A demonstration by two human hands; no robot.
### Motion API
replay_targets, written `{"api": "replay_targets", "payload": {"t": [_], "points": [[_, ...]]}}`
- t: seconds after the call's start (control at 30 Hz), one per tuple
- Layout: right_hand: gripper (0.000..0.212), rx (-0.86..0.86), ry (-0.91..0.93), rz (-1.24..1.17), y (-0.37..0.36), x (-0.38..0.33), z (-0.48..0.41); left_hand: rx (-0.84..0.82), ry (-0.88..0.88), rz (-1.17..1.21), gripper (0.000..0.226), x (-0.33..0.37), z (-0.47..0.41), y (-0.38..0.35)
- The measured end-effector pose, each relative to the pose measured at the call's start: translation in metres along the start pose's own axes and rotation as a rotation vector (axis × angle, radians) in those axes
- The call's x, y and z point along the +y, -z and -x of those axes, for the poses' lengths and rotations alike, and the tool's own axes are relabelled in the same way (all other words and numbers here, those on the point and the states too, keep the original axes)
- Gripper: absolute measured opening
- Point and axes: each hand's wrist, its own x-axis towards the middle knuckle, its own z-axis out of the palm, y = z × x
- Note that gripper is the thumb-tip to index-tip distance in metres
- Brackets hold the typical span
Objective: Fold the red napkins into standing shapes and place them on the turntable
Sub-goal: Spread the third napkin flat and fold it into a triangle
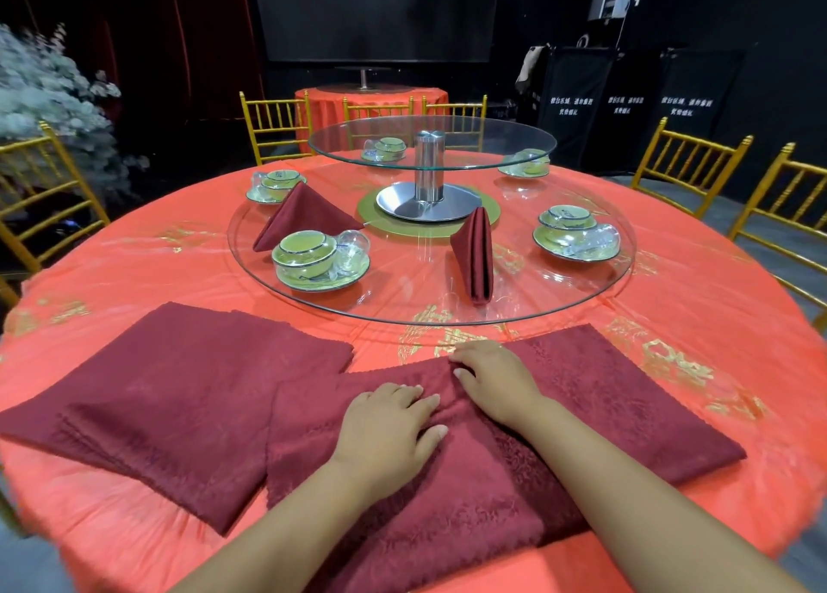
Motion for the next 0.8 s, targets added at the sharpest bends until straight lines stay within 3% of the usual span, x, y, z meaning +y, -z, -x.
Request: {"api": "replay_targets", "payload": {"t": [0.2,0.37,0.63,0.8], "points": [[0.020,0.064,0.065,0.037,0.000,0.004,0.005,0.103,0.084,0.220,0.042,-0.008,-0.045,0.023],[0.018,0.031,0.111,0.071,0.001,0.002,0.015,-0.195,-0.089,0.308,0.043,-0.013,-0.067,0.015],[0.015,0.075,0.098,0.311,0.016,0.015,0.036,-0.235,-0.090,0.029,0.077,-0.031,-0.053,0.021],[0.020,-0.051,0.105,0.409,0.037,0.027,0.044,-0.309,-0.009,-0.043,0.104,-0.056,-0.043,0.035]]}}
